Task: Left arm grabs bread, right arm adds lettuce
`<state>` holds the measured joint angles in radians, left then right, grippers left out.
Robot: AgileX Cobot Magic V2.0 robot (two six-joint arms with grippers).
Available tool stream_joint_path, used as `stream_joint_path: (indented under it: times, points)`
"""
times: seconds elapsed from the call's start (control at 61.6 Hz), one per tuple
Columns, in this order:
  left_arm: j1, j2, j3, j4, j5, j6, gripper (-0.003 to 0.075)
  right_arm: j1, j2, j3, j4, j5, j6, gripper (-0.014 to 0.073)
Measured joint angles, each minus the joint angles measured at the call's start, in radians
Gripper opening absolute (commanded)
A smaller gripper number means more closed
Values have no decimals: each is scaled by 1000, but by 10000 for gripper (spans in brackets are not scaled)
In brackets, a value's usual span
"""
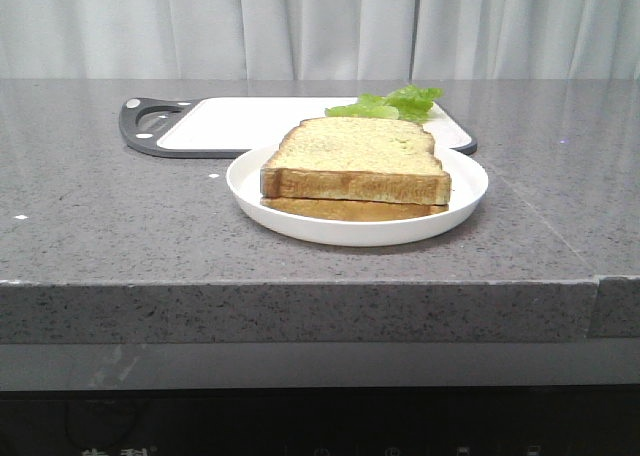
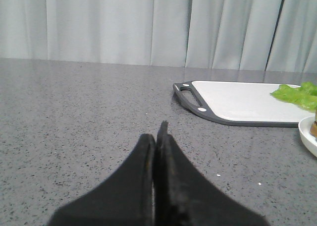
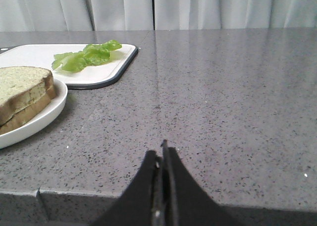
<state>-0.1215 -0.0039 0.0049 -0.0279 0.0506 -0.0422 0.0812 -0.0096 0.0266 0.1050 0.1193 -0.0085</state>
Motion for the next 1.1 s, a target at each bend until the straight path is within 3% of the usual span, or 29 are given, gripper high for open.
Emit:
stream_joint_path:
  times: [0.373, 0.519, 0.731, 0.925, 1.104]
  points:
    - [0, 0, -9, 0, -78, 0, -20, 0, 0, -8, 7, -32, 0, -118]
    - [0, 0, -109, -3, -44, 0, -20, 0, 0, -103, 8, 8, 0, -118]
    - [0, 38, -416, -6, 131, 0, -20, 0, 26, -356, 8, 103, 0, -118]
    - [0, 205, -692, -6, 343, 0, -20, 0, 196, -604, 8, 240, 0, -118]
    - [0, 371, -796, -6, 507, 0, -20, 0, 357, -699, 8, 371, 0, -118]
